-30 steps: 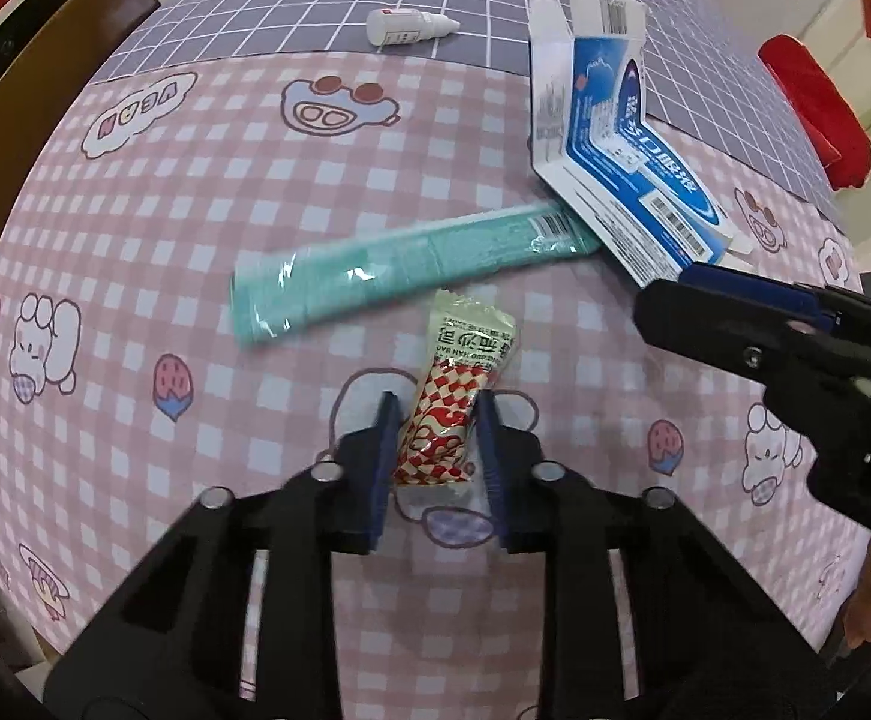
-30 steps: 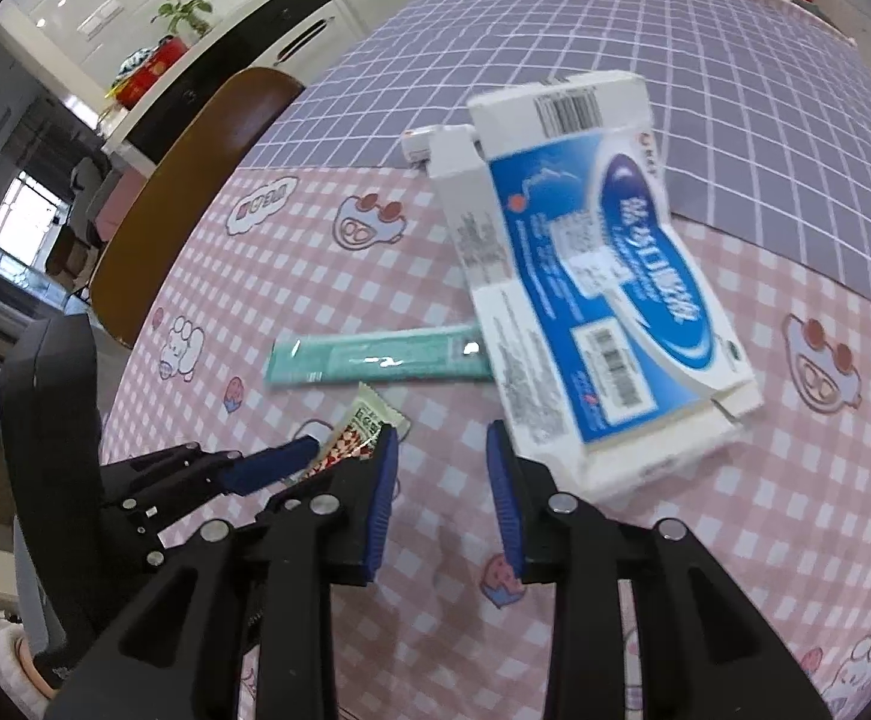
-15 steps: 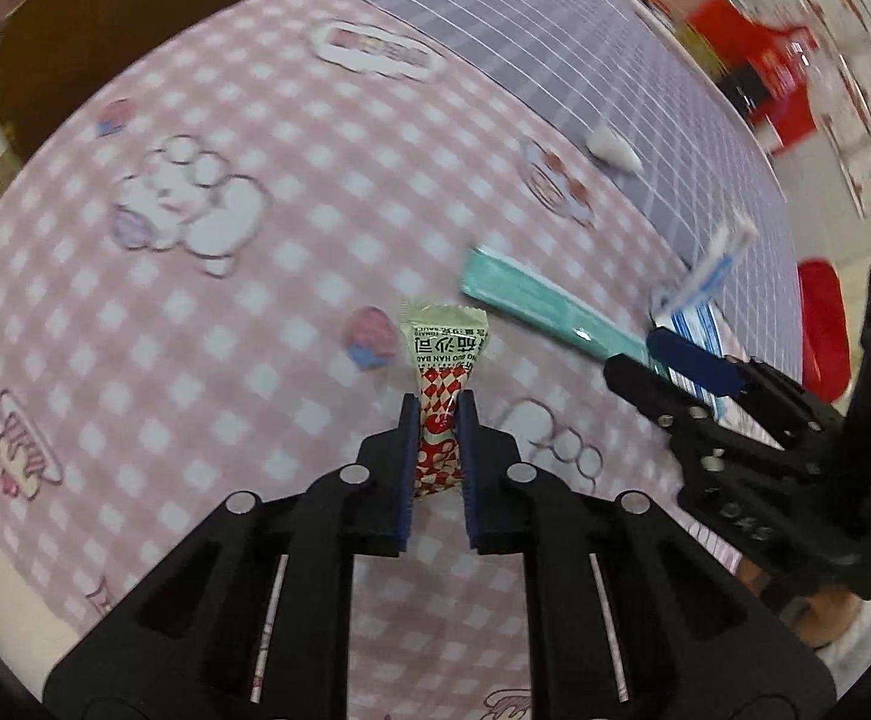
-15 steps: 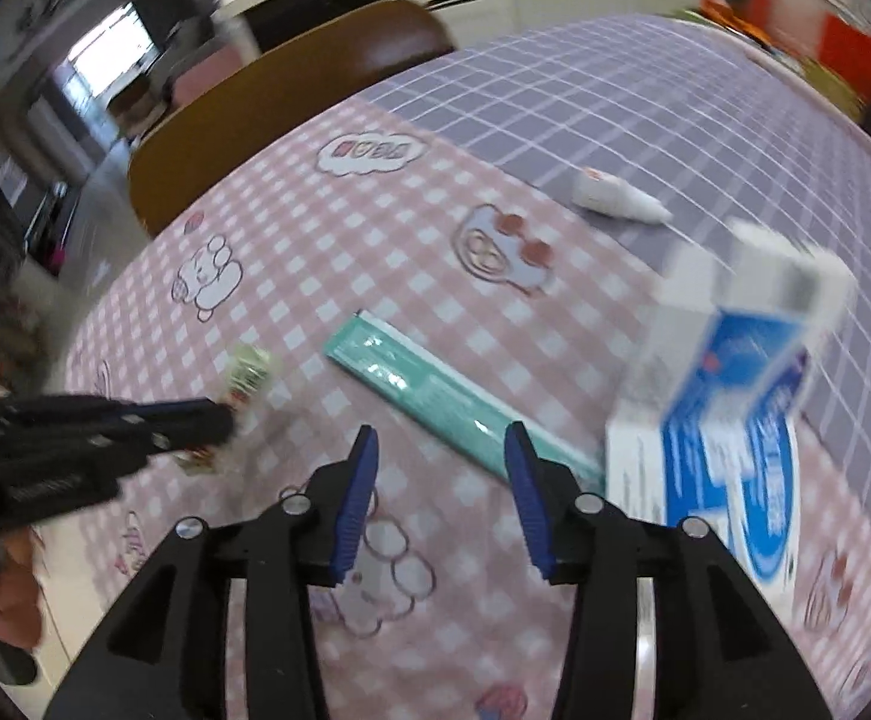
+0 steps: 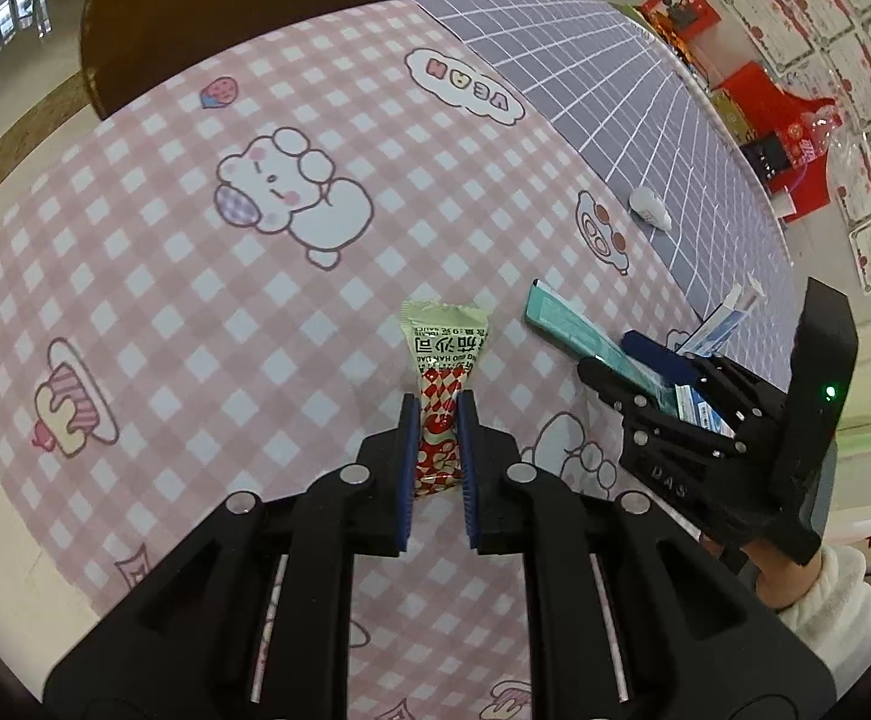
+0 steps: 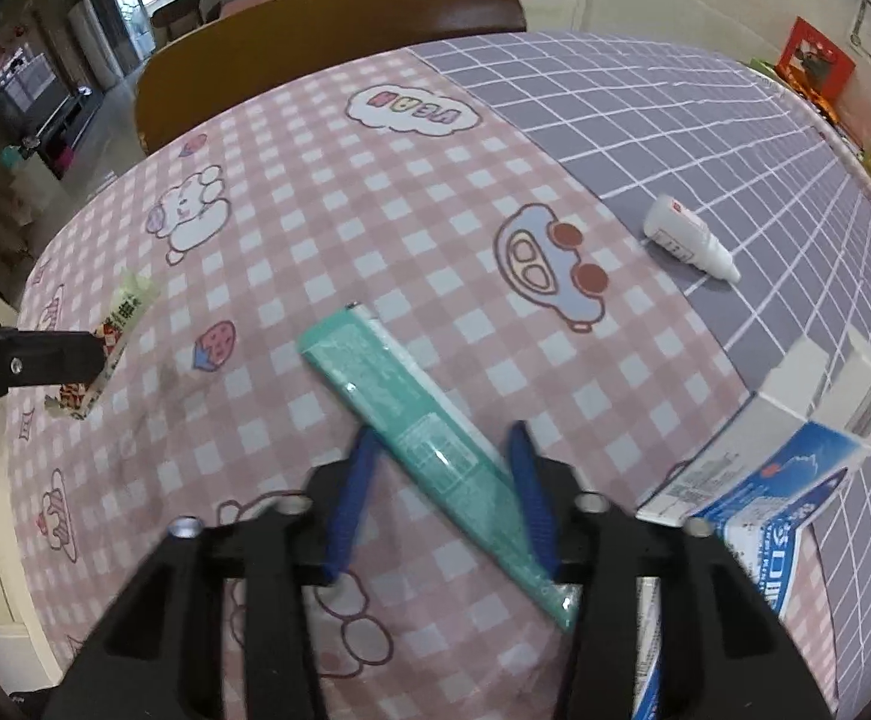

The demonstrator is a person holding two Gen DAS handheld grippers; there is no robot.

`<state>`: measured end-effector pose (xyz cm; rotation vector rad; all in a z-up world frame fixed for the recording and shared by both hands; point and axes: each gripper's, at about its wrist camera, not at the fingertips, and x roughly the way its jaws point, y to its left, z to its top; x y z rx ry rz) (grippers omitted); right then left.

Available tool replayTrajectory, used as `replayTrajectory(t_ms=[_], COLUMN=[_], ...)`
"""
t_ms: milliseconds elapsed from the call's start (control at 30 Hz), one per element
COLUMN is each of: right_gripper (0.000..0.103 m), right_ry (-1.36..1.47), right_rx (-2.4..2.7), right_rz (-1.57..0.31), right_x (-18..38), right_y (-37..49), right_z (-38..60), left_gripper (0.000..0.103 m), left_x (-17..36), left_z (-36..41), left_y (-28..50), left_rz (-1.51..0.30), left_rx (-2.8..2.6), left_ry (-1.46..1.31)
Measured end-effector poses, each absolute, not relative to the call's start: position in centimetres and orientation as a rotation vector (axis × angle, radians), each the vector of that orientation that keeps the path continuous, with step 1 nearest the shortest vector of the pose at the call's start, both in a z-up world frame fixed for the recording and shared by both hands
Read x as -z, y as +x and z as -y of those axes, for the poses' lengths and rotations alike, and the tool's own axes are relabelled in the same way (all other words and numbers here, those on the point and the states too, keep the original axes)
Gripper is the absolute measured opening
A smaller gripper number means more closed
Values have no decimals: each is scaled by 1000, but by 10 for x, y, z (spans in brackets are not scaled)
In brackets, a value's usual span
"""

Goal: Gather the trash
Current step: 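Grasp the red checkered snack wrapper with the left tool while the right tool grasps the teal toothpaste tube, then carry the wrapper and toothpaste tube with both tools toward the blue bucket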

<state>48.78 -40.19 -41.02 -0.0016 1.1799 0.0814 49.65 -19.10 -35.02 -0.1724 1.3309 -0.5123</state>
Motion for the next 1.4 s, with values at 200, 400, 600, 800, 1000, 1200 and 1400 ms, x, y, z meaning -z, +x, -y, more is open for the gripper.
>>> replayTrajectory(t_ms=[200,400,600,800,1000,1200,1400], right_gripper=[1,1,29,35,37,41,29], right_ry=[-47,-76,-21,-65,-53,-58,-59], right_rx=[-100,-102,-18,-12,-85,-187,-219], right_rz=[-1179,-1191,-1146,-1166,-1201,-1193,-1199], right_x=[400,396,381,387,405,411,410], right_y=[490,482,476,480,489,493,498], right_z=[376,336,347,368,390,400,408], left_gripper=[13,13,13,13,13,13,13], left_x=[341,329,325,328,338,349,349], left_z=[162,122,108,135,161,176,184], left_y=[486,475,466,466,477,484,488], left_rz=[-1315,-1295,-1283,-1291,-1313,-1334,-1338], left_rx=[501,480,456,499,502,500,509], left_ry=[-194,-231,-231,-231,-222,-227,-232])
